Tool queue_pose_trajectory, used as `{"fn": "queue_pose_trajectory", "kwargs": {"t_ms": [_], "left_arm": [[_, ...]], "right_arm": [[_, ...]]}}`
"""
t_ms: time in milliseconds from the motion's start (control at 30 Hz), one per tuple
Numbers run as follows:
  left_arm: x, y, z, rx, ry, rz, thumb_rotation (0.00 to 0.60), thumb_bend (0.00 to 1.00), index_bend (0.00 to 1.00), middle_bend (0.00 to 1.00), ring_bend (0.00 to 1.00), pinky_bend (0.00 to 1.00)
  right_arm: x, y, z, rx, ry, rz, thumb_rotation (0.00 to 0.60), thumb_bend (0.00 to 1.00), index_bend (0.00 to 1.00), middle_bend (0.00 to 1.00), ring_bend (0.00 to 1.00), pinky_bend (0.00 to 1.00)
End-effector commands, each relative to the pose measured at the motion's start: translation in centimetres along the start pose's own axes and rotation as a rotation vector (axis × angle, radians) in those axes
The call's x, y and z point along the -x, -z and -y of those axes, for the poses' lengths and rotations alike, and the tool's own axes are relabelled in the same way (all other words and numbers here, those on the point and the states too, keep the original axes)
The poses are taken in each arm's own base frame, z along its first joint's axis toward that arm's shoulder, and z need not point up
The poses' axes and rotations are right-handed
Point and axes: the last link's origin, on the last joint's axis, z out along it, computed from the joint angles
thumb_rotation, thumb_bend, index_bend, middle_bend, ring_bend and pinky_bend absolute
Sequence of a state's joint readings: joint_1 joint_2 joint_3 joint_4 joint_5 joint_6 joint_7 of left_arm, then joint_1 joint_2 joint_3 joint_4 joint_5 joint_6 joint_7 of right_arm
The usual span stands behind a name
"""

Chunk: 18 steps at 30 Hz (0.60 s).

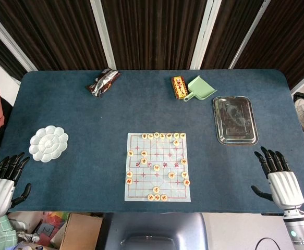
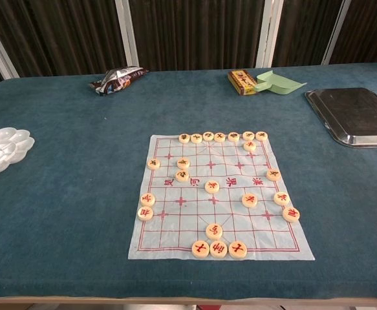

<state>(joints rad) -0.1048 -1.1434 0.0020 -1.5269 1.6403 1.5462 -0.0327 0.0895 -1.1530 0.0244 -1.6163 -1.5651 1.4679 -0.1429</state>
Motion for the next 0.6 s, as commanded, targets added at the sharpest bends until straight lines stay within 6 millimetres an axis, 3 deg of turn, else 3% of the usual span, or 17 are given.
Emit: {"fn": "queue_pose_trajectory", "kwargs": {"t_ms": [33, 200, 333, 600], "left_arm": [[0.0, 0.0, 0.0, -0.002, 0.002, -0.003, 0.6, 0.44, 0.0, 0.0, 0.0, 0.06], [-0.1, 0.1, -0.1, 0.012, 0.013, 0.002, 0.6, 0.44, 0.0, 0.0, 0.0, 0.06], [-0.1, 0.0, 0.0, 0.016, 0.027, 0.006, 0.6, 0.44, 0.0, 0.0, 0.0, 0.06], [0.3, -0.3, 0.1, 0.017, 0.022, 0.036, 0.6, 0.44, 0.0, 0.0, 0.0, 0.06]], "right_arm": [[0.1, -0.1, 0.1, -0.006, 0.002, 0.002, 0.6, 0.3, 0.0, 0.0, 0.0, 0.0], [0.5, -0.3, 0.9, -0.037, 0.002, 0.013, 0.6, 0.3, 0.0, 0.0, 0.0, 0.0], [0.8, -1.4, 2.6, -0.137, -0.02, 0.046, 0.6, 0.3, 0.01, 0.0, 0.0, 0.0], [0.8, -6.3, 9.1, -0.42, 0.003, 0.119, 0.6, 0.3, 0.25, 0.0, 0.0, 0.0]]}}
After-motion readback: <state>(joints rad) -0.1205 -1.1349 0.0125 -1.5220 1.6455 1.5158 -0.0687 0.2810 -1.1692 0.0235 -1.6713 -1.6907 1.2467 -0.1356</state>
